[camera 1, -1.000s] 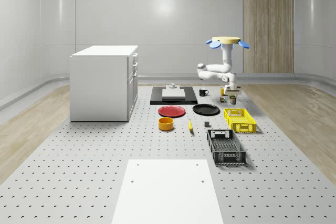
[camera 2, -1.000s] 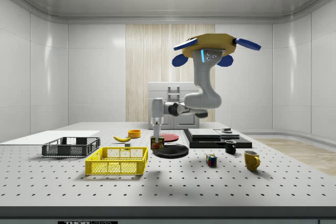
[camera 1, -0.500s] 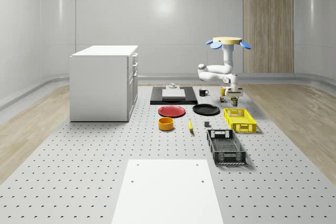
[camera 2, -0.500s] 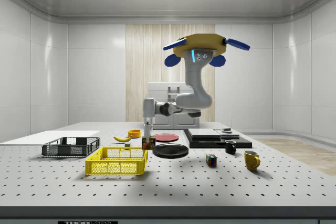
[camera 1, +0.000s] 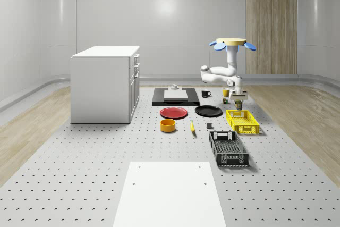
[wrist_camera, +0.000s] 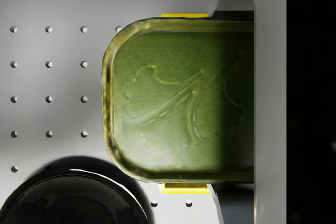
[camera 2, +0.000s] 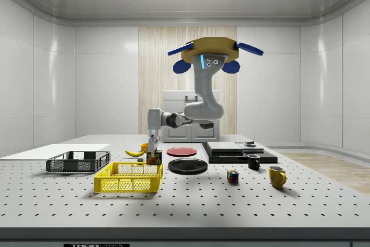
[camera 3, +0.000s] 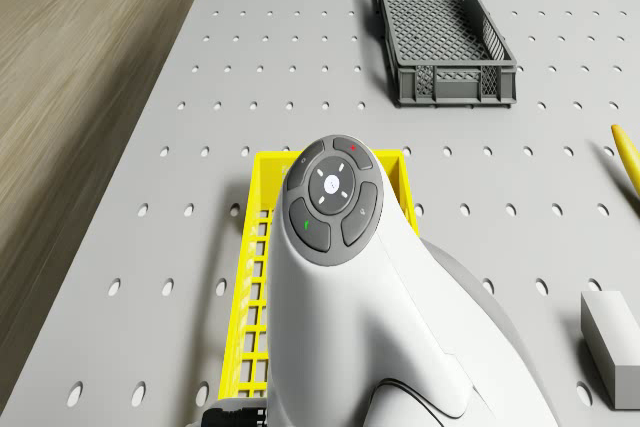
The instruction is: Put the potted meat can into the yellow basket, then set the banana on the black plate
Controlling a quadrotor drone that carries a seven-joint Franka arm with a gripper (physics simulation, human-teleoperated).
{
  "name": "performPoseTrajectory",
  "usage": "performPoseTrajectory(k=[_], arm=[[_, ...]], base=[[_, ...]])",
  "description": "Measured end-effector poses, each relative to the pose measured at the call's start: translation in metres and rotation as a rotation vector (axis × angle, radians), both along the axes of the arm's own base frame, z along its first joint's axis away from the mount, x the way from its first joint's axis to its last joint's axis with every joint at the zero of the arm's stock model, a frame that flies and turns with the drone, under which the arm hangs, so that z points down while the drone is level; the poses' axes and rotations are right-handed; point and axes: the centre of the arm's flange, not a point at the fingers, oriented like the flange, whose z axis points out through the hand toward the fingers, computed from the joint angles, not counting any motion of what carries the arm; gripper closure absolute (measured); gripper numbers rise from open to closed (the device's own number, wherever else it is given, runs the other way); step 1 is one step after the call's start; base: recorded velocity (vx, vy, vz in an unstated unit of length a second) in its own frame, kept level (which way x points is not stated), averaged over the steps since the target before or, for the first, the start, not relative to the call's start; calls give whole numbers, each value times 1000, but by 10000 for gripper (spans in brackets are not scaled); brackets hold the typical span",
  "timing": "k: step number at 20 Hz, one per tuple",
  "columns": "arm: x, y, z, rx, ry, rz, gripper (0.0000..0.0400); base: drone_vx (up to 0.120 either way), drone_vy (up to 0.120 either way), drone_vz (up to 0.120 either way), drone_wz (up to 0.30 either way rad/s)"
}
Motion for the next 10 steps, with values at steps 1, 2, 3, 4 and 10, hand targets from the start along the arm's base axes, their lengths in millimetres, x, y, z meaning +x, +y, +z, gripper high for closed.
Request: performPoseTrajectory(k=[1,2,3,4,10], arm=[[0,0,0,0,0,0,113],[0,0,0,0,0,0,113],[0,0,0,0,0,0,113],[0,0,0,0,0,0,113],[0,0,0,0,0,0,113]], base=[[120,0,0,0],[120,0,0,0],[120,0,0,0],[120,0,-40,0],[120,0,-93,0]])
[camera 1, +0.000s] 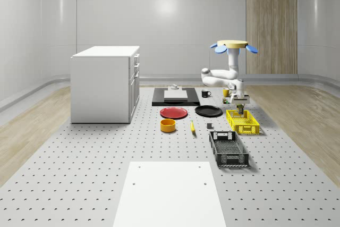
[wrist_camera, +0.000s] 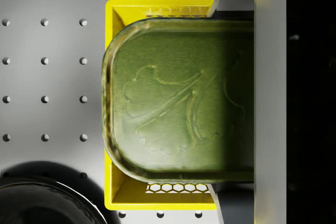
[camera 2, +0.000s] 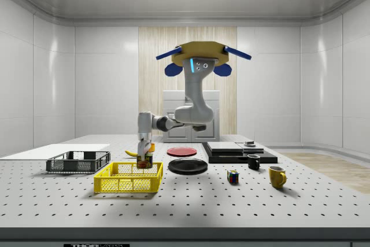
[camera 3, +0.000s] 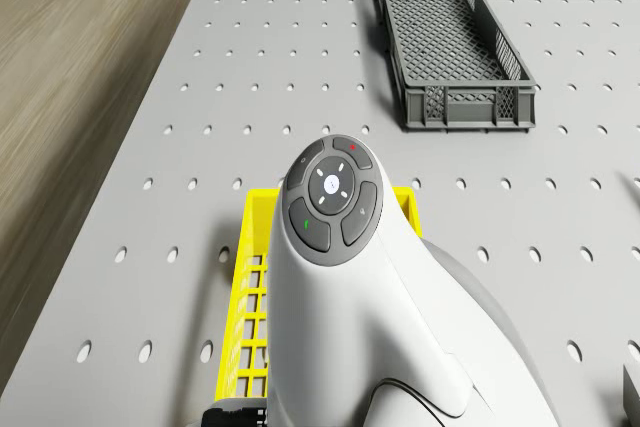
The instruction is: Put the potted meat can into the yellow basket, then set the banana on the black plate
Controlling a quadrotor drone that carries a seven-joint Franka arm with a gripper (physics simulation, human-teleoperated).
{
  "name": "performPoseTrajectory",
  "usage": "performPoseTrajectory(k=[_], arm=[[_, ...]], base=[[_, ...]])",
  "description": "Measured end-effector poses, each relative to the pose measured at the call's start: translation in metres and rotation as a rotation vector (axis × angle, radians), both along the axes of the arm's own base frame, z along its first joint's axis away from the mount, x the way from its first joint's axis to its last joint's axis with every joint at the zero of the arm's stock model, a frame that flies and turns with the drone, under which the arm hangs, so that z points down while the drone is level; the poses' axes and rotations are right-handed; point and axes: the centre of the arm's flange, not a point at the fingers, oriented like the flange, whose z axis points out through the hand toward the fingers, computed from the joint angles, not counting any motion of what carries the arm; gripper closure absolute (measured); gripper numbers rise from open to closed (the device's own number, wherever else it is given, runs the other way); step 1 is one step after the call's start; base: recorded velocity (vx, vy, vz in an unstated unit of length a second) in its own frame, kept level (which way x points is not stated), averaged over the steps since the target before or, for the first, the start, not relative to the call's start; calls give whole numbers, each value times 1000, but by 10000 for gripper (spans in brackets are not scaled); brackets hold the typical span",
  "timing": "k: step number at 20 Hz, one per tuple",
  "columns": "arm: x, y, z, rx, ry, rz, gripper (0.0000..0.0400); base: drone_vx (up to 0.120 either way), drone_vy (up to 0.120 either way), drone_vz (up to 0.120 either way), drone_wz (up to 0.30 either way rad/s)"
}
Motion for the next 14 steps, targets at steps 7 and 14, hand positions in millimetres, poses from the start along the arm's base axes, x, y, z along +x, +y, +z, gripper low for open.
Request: performPoseTrajectory(k=[7,14], arm=[[0,0,7,0,0,0,114],[0,0,33,0,0,0,114]], base=[[46,0,-17,0],[0,0,0,0]])
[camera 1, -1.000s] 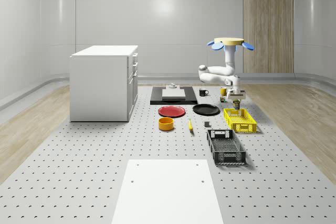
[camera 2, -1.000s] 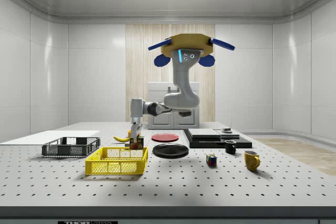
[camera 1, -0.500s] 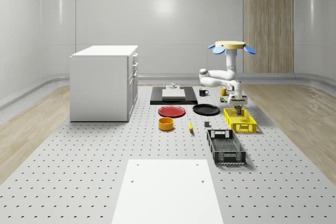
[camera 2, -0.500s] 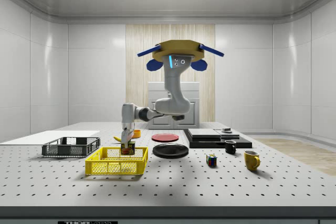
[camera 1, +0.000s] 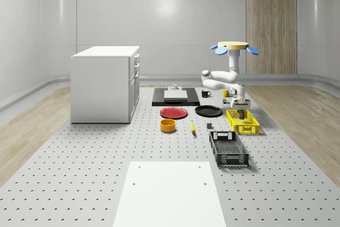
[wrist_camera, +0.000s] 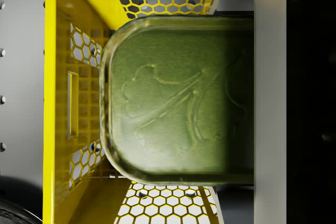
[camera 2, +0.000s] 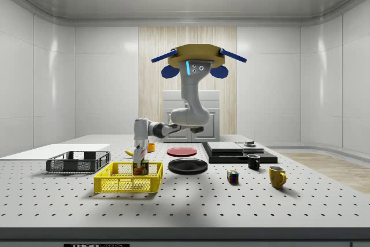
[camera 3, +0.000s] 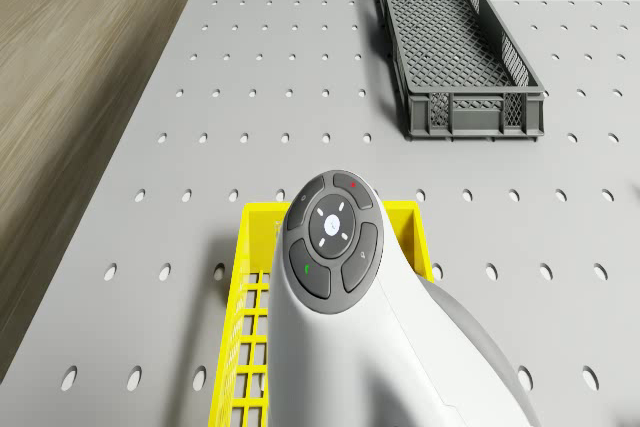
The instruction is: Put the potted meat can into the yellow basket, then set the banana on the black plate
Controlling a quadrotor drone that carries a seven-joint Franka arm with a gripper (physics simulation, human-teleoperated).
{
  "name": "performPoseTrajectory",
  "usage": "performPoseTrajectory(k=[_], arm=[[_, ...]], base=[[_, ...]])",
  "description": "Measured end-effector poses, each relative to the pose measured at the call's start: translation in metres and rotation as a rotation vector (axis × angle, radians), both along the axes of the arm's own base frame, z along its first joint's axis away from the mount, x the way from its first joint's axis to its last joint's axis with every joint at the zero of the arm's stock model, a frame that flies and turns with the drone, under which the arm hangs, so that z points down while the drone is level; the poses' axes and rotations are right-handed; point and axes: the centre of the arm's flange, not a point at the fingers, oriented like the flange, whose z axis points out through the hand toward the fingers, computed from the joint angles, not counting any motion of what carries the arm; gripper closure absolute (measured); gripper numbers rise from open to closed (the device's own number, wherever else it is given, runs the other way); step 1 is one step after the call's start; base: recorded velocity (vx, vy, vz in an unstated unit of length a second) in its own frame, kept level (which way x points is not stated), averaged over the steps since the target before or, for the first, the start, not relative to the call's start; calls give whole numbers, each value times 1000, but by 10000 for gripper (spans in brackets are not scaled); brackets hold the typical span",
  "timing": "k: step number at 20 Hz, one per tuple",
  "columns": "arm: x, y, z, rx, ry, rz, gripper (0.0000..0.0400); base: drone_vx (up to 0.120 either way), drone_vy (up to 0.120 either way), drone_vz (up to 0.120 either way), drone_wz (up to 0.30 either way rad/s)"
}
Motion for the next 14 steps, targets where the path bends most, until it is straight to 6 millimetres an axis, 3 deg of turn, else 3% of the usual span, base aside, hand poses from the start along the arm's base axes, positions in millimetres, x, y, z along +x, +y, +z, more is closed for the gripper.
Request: performPoseTrajectory(k=[4,7,12,14], arm=[[0,0,15,0,0,0,114],[0,0,21,1,0,1,53],[0,0,16,4,-1,0,15],[0,0,15,4,-1,0,9]], base=[[0,0,0,0],[0,0,0,0],[0,0,112,0],[120,-120,120,0]])
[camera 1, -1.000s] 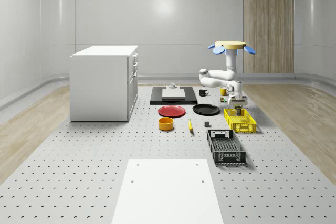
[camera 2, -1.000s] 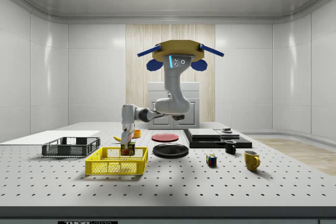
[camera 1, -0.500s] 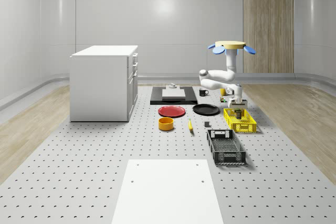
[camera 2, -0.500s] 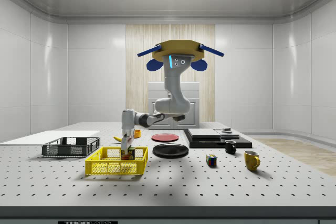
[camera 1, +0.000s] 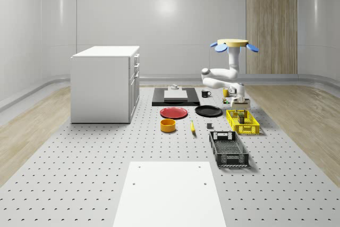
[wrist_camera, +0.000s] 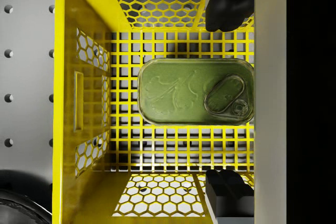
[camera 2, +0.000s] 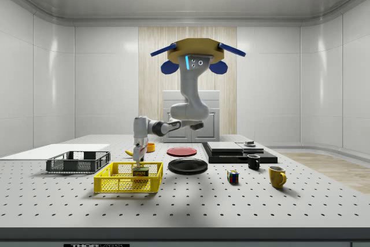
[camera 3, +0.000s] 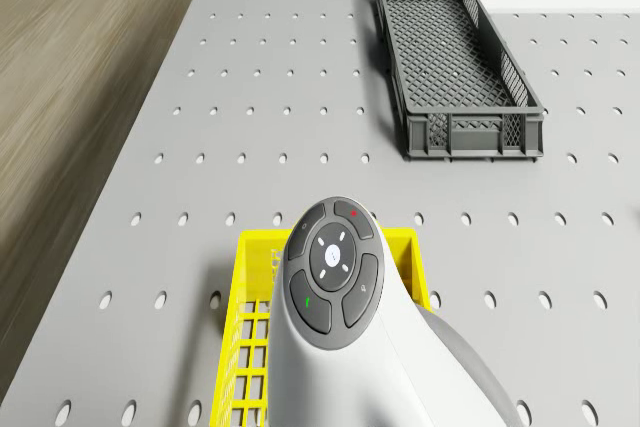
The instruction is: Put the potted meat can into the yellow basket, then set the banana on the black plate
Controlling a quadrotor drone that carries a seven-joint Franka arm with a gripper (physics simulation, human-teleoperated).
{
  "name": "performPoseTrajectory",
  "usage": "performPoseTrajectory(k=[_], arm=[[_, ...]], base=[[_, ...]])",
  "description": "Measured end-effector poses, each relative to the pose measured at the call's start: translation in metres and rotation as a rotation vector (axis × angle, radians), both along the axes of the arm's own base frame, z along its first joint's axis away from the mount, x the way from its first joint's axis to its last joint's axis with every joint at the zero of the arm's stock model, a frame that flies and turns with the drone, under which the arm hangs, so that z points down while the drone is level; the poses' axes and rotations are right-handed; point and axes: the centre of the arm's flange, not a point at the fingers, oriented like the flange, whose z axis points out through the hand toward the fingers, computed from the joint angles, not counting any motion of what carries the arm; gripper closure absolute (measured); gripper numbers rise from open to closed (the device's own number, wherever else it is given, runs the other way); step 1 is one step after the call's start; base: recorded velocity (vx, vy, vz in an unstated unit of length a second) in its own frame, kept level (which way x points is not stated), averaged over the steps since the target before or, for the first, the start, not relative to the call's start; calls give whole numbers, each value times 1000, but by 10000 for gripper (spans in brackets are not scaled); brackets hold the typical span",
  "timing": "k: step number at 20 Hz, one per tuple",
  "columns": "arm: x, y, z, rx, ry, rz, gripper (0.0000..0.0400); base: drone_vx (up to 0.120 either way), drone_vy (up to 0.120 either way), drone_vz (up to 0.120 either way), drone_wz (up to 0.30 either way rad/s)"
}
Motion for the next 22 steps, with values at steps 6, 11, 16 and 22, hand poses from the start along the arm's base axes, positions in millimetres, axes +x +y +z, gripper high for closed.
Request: performPoseTrajectory(k=[6,11,16,22], arm=[[0,0,-2,1,0,0,2],[0,0,-2,1,0,0,1],[0,0,-2,1,0,0,0],[0,0,-2,1,0,0,0]], base=[[120,-120,120,0],[80,-120,0,0],[96,-120,0,0],[100,-120,0,0]])
